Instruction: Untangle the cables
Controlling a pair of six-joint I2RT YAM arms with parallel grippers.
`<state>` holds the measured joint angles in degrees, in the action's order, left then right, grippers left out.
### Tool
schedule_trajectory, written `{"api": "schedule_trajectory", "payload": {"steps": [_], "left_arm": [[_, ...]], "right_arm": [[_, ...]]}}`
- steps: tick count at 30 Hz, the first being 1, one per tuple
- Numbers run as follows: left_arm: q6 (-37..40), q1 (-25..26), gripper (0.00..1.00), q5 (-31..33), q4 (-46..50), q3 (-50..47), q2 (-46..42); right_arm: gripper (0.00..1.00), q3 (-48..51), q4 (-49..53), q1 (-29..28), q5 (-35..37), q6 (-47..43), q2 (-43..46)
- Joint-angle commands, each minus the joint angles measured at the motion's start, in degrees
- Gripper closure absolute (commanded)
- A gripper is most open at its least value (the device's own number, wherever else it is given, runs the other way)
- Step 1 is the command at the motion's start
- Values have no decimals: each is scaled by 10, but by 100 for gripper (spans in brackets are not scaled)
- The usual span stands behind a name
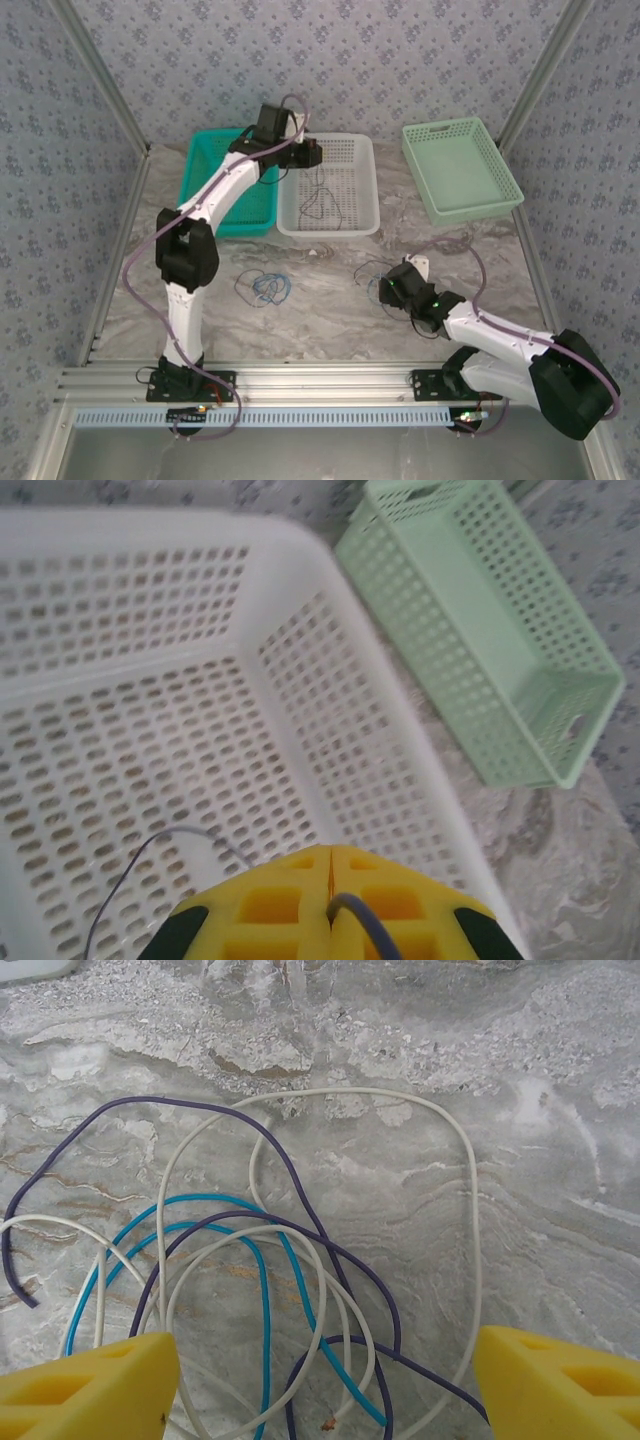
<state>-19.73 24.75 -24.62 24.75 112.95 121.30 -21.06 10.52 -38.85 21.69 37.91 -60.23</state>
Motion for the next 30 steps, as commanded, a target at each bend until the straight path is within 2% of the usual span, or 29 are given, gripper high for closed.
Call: {"api": "schedule_trajectory", "payload": {"steps": [1,6,10,13,16,20,25,28,30], "left_arm": [[-16,-1,96,9,-95,-50,-61],[-20,2,80,9,-118,-107,-57],[8,14,47,30,-95,-110,-53],[34,25,28,52,-62,-97,-53],[64,40,1,83,-53,-107,-77],[111,72,1,151,-48,-138,-122],[126,104,1,245,-68,-213,-171],[122,104,0,281,-76,-246,-187],[140,101,0,284,-50,-233,-174]], "right_arm": [[20,-15,15,1,7,-7,6],[19,-19,29,0,4,-6,14],[18,-21,47,-1,6,-6,34],[18,-26,66,-1,11,-9,55],[20,-34,90,0,16,-13,77],[23,-50,123,6,10,-13,94],[24,-77,169,23,-19,5,94],[26,-85,204,43,-48,27,93],[26,-85,208,55,-77,32,93]]}}
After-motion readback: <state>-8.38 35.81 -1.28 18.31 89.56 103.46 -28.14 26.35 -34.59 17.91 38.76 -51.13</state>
